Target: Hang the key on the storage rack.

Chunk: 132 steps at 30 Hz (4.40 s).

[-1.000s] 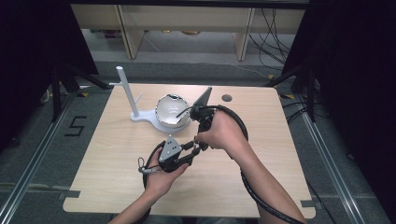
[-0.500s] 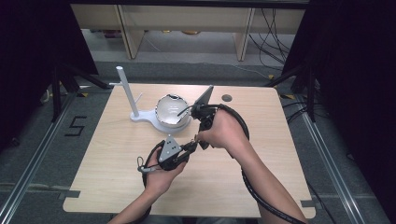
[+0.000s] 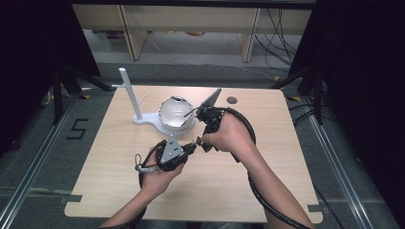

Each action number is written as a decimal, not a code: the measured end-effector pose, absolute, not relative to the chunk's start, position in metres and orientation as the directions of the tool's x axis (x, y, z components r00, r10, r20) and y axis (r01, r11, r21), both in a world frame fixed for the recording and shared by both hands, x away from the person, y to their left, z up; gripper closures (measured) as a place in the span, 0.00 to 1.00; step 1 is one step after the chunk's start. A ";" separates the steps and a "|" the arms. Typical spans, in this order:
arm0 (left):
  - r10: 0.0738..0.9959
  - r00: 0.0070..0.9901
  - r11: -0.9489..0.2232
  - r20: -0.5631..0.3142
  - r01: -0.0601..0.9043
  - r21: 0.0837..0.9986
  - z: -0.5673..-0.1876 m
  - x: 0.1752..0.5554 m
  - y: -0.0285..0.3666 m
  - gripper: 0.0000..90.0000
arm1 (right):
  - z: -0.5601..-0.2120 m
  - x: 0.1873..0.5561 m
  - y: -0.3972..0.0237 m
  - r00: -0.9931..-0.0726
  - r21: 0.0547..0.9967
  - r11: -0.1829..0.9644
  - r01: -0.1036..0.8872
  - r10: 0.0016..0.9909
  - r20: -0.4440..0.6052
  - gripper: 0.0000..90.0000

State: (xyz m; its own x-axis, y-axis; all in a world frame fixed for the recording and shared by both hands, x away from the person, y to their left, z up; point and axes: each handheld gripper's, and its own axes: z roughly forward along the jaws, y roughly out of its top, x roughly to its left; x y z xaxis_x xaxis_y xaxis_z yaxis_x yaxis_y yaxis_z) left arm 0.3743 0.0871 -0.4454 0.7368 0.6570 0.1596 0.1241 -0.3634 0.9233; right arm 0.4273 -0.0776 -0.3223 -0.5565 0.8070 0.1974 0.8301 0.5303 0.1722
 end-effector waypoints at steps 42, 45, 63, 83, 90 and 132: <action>0.595 0.770 -0.804 0.230 0.571 0.166 -0.362 0.449 0.260 0.93 | -0.455 0.370 -0.210 -0.481 0.528 0.184 0.829 0.715 0.507 0.76; 0.605 0.762 -0.796 0.230 0.578 0.179 -0.361 0.452 0.271 0.93 | -0.458 0.369 -0.216 -0.501 0.587 0.165 0.793 0.724 0.474 0.77; 0.576 0.746 -0.815 0.335 0.555 0.167 -0.315 0.491 0.294 0.93 | -0.481 0.365 -0.225 -0.464 0.624 0.081 0.777 0.744 0.481 0.76; 0.585 0.719 -0.809 0.375 0.550 0.207 -0.309 0.512 0.292 0.93 | -0.482 0.365 -0.230 -0.476 0.646 0.087 0.758 0.751 0.458 0.75; 0.584 0.716 -0.809 0.383 0.552 0.203 -0.304 0.515 0.295 0.93 | -0.482 0.365 -0.229 -0.481 0.644 0.091 0.760 0.744 0.464 0.75; 0.472 0.781 -0.876 0.409 0.466 0.121 -0.280 0.565 0.267 0.93 | -0.494 0.368 -0.233 -0.442 0.614 0.079 0.786 0.767 0.466 0.73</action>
State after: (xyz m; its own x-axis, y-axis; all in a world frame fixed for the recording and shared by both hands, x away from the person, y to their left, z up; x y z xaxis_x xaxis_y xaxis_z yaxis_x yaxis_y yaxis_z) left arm 0.5651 0.2675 -0.2797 0.7810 0.4720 0.4090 0.4661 -0.8764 0.1214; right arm 0.3681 -0.2326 -0.4939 -0.4416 0.7667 0.4660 0.7855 0.0794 0.6137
